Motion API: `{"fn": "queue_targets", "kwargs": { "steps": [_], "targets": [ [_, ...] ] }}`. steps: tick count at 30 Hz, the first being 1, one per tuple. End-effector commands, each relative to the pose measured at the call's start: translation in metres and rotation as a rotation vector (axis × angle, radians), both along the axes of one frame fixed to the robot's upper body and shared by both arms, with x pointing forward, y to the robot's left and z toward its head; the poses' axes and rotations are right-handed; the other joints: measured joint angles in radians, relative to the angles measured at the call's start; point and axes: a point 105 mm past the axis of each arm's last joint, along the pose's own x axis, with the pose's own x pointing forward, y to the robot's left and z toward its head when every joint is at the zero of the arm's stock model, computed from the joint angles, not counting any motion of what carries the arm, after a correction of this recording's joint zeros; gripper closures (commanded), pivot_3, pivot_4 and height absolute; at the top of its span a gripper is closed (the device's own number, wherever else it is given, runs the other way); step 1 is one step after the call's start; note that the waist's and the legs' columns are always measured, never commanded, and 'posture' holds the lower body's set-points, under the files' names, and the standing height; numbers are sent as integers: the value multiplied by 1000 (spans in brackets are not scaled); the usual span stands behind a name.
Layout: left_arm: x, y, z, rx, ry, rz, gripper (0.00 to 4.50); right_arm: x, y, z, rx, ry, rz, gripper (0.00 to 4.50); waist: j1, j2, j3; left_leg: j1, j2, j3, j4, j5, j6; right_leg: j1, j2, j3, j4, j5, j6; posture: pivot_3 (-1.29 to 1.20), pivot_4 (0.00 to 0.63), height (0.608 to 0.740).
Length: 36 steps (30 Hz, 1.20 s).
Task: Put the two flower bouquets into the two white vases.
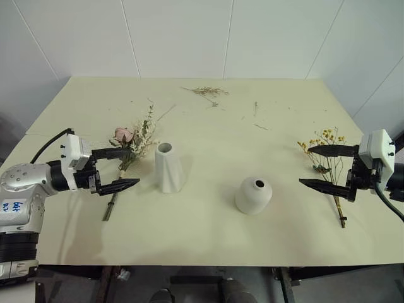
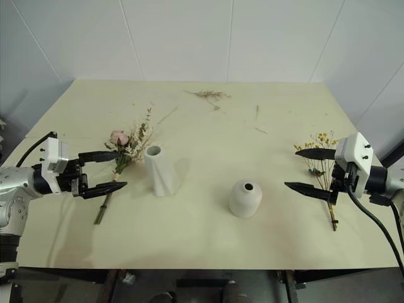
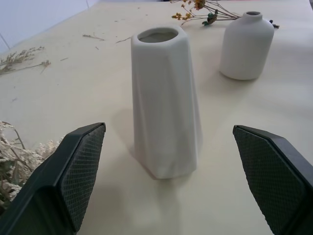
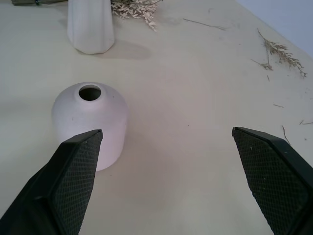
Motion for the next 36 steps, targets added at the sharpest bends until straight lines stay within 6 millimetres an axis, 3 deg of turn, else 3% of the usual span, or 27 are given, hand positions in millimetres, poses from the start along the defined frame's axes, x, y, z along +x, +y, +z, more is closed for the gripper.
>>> {"fn": "queue_targets", "kwargs": {
  "steps": [1, 7, 10, 13, 18, 23, 28, 36],
  "targets": [
    [-10, -11, 17, 39, -30, -100, 37, 9, 1, 13, 57, -70, -19, 0, -1, 0, 0, 0, 0, 0, 1, 0, 0, 0, 0, 0, 0, 0, 0, 0, 150, 740],
    [-11, -28, 41, 46, -63, -191, 37, 11, -11, 19, 101, -86, -88, 0, 3, 0, 0, -1, -1, 0, 3, 0, 0, 0, 0, 0, 1, 0, 1, 0, 150, 740],
    [-13, -24, 57, 27, -57, -200, 37, 12, -25, 25, 100, -55, -182, 0, 2, 0, 0, -1, 0, 0, 2, 0, 0, 0, 0, 0, 0, 0, 1, 0, 150, 740],
    [-12, -21, 69, 7, -46, -201, 37, 9, -39, 20, 34, 53, -275, 0, 2, 1, 0, -1, 0, 0, 2, 0, 0, 0, 0, 0, 1, 0, 0, 0, 150, 740],
    [-18, -20, 63, 56, 54, -262, 37, 0, -75, 8, -50, 348, -520, 0, -3, 3, 2, 0, 0, 0, 2, 0, 0, 0, 0, 0, 1, 0, 0, 0, 150, 740],
    [-21, -20, 69, 51, 54, -278, 37, -11, -89, -6, -62, 636, -697, 0, -4, 3, 2, 0, 0, 1, 3, 0, 1, 0, 1, 1, 1, -1, -1, 0, 150, 740],
    [-25, -17, 76, 49, 44, -270, 37, 10, -90, -9, 80, 777, -833, 0, -13, 4, 2, -1, 0, 3, 3, 0, 0, -2, 0, 2, 0, -1, -1, 0, 150, 740],
    [-38, -16, 74, 27, 16, -234, 37, 38, -96, -37, 7, 877, -918, 0, -15, 4, 2, -5, 0, 3, -1, -1, 0, -7, -1, 2, -1, -3, -1, 0, 150, 740]
  ]
}}
